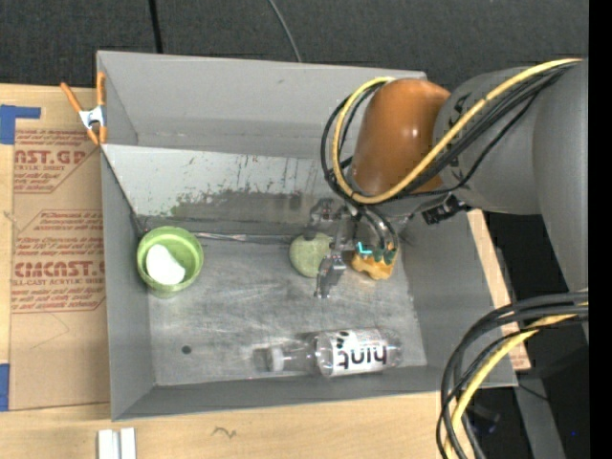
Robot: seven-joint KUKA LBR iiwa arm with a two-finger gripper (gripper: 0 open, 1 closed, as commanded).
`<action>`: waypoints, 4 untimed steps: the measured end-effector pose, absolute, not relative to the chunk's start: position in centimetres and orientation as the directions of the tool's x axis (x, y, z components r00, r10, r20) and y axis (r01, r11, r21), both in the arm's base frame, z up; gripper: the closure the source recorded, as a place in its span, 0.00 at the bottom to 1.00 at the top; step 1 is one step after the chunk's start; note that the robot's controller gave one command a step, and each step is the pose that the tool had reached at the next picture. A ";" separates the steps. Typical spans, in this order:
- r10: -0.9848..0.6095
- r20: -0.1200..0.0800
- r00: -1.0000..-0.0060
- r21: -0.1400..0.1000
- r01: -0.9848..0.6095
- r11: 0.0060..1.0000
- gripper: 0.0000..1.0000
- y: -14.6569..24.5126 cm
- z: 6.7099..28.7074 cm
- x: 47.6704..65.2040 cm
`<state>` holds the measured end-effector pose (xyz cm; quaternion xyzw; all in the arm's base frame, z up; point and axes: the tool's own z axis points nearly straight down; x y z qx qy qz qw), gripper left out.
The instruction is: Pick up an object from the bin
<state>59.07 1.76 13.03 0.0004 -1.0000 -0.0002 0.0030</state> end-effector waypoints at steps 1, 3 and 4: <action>0.000 -0.002 -1.000 0.001 0.000 1.000 0.00 1.8 13.5 59.3; 0.066 -0.025 -0.998 0.009 0.065 0.998 0.00 -0.2 7.8 59.7; 0.127 -0.023 -0.992 0.010 0.126 0.992 0.00 0.0 7.8 59.7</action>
Offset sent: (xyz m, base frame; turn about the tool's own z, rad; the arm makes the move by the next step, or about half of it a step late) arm -0.0005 -0.0140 -0.0603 0.1517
